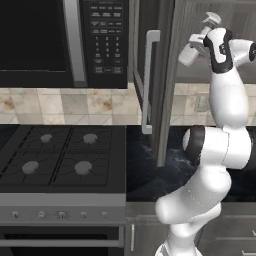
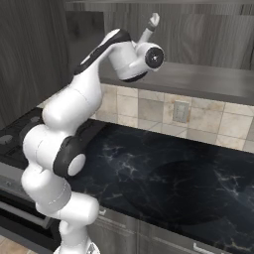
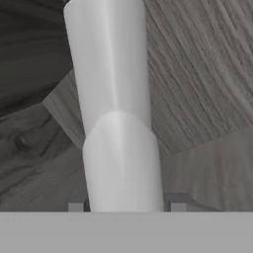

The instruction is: Move the cutting board and knife to the sink. Then move spray from the cabinet to the counter.

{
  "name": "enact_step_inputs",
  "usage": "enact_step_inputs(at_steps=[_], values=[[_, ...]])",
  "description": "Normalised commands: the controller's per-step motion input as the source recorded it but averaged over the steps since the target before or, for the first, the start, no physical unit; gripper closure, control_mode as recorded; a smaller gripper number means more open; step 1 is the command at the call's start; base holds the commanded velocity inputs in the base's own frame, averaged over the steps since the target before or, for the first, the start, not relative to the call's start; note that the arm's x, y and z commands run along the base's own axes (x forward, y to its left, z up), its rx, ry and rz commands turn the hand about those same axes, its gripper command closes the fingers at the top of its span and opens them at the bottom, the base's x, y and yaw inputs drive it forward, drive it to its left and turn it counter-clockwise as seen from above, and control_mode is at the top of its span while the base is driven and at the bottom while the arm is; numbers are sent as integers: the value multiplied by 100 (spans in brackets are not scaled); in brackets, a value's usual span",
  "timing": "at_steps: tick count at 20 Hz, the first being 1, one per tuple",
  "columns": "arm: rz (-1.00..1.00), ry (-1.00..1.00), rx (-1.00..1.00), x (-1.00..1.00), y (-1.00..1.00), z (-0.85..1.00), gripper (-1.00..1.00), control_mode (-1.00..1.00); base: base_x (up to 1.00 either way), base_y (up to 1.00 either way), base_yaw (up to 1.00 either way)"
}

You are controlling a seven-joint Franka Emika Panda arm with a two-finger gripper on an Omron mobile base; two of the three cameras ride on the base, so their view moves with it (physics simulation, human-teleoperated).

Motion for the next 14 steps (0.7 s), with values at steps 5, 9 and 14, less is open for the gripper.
enact_step_inputs(at_steps=[5, 9, 14], values=[[-1, -4, 1, -78, -13, 0, 100, -100, 0, 0, 0], [-3, 0, 0, -78, -9, 0, 100, -100, 0, 0, 0], [-1, 0, 0, -81, -10, 0, 100, -100, 0, 0, 0]])
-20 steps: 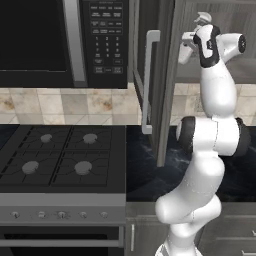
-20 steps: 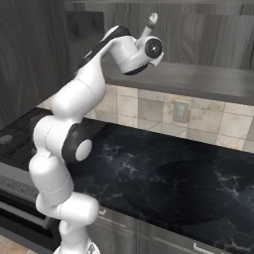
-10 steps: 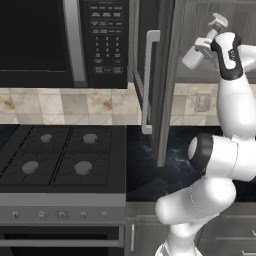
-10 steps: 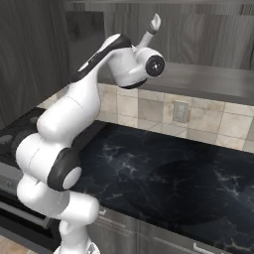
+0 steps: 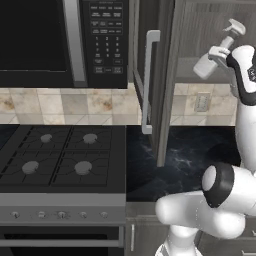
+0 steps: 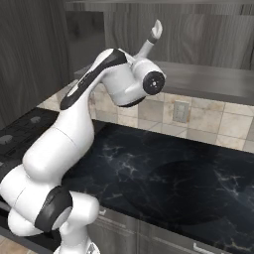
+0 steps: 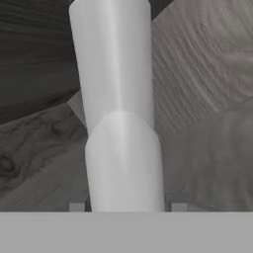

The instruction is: Move the cutting board and knife to the sink. Then move spray from the cabinet to the counter.

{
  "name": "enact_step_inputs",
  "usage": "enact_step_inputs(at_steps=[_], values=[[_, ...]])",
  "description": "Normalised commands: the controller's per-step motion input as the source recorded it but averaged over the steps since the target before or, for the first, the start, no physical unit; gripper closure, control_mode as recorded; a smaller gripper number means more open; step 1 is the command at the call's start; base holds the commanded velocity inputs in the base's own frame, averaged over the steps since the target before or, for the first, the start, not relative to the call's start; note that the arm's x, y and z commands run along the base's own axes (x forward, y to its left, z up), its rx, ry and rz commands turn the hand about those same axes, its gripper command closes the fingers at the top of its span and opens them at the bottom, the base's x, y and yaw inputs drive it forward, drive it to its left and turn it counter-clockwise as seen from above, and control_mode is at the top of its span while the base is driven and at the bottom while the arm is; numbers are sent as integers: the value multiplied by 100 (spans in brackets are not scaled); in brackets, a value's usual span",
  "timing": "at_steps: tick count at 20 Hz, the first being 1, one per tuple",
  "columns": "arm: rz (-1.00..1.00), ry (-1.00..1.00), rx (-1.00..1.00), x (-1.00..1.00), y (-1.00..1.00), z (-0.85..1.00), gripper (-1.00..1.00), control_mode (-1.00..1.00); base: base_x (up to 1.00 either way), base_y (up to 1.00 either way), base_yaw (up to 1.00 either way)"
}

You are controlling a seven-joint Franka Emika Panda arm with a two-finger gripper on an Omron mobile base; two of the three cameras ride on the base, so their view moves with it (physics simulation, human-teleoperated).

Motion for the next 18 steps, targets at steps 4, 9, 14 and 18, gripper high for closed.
enact_step_inputs(at_steps=[4, 9, 14, 18], values=[[0, 0, 0, -86, -10, 0, 100, -100, 0, 0, 0], [0, 0, -3, -90, -6, -3, 100, -100, 0, 0, 0], [0, 0, -17, -85, 0, -23, 100, -100, 0, 0, 0], [5, 0, -25, -77, 2, -38, 100, -100, 0, 0, 0]])
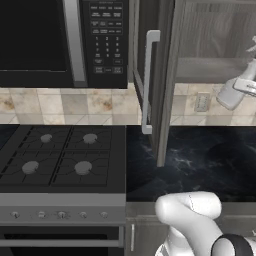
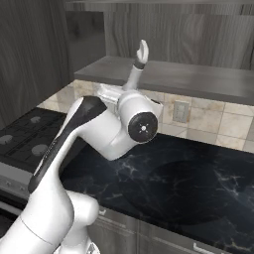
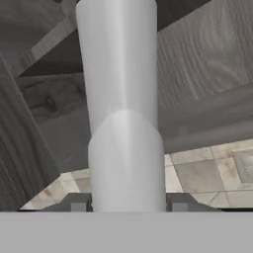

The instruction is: Move the cutting board and knife to the sink. Then move spray from the cabinet to the counter.

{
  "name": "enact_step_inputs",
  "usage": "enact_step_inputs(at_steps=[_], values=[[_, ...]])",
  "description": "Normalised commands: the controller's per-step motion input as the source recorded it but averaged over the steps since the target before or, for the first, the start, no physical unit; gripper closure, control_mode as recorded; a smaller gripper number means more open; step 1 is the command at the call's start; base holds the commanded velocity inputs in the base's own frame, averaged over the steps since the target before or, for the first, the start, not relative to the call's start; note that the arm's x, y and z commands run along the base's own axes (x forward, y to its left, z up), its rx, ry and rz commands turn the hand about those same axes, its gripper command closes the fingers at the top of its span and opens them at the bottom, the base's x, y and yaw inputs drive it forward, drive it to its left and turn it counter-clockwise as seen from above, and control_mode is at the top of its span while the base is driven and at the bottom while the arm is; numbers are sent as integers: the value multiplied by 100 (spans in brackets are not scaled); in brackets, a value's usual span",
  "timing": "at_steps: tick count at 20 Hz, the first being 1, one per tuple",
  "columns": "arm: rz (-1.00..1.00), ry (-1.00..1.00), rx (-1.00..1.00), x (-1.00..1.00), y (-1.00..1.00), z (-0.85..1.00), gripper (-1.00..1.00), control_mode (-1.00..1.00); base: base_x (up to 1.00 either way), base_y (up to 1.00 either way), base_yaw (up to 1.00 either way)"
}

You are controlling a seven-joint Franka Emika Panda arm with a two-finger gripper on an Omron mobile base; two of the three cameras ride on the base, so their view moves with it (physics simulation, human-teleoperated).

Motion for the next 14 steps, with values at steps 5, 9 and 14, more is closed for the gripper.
enact_step_inputs(at_steps=[5, 9, 14], values=[[6, 3, -25, -65, 8, -49, 100, -100, 0, 0, 0], [8, 2, -25, -59, 6, -53, 100, -100, 0, 0, 0], [12, 8, -19, -15, 4, -60, 100, -100, 0, 0, 0]])
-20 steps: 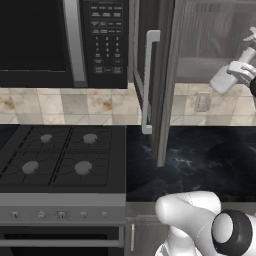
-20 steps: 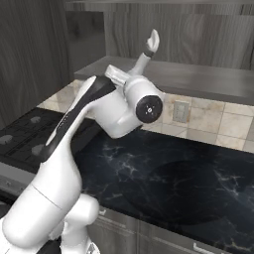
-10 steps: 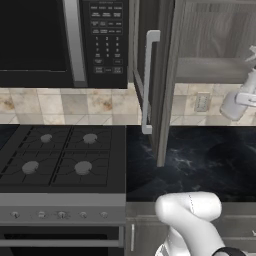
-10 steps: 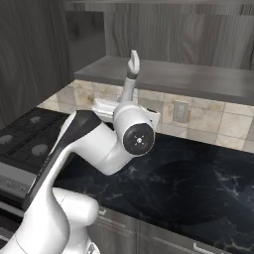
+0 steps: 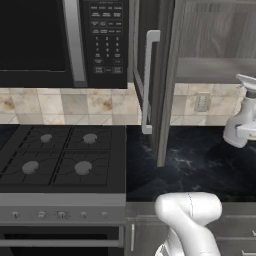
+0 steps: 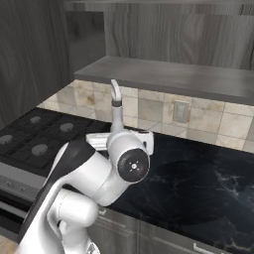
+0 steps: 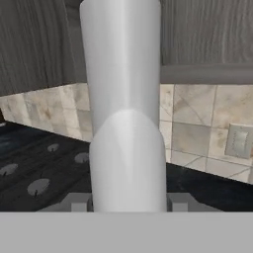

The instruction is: Move the cutting board and knife to the sink. Then move spray from the cabinet to the counter.

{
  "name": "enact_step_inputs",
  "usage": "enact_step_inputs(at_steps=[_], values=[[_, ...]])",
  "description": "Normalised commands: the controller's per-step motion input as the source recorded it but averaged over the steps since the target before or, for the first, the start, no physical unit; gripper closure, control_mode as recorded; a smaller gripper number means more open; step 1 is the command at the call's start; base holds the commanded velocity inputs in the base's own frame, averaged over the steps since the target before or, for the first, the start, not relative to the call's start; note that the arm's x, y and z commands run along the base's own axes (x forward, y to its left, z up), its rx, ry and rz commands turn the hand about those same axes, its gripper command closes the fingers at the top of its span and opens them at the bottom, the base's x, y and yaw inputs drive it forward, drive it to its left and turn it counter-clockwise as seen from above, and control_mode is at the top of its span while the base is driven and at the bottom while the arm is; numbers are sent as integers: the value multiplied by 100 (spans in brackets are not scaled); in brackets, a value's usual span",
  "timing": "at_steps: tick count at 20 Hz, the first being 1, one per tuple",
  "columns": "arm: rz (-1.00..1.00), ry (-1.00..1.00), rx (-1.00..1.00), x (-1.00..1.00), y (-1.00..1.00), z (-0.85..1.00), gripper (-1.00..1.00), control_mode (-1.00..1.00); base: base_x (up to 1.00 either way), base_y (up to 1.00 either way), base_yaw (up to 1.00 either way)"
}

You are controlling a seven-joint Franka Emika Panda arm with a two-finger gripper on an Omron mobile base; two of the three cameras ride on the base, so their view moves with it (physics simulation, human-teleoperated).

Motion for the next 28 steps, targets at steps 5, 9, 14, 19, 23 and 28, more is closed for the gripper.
enact_step_inputs(at_steps=[5, 9, 14, 19, 23, 28], values=[[13, 0, -11, 19, 5, -50, 100, -100, 0, 0, 0], [16, 0, 0, 39, 3, -44, 100, -100, 0, 0, 0], [12, 0, -1, 42, 3, -53, 100, -100, 0, 0, 0], [9, 7, -2, 50, 0, -56, 100, -100, 0, 0, 0], [11, 6, 0, 46, 0, -50, 100, -100, 0, 0, 0], [13, 1, 0, 32, 0, -51, 100, -100, 0, 0, 0]])
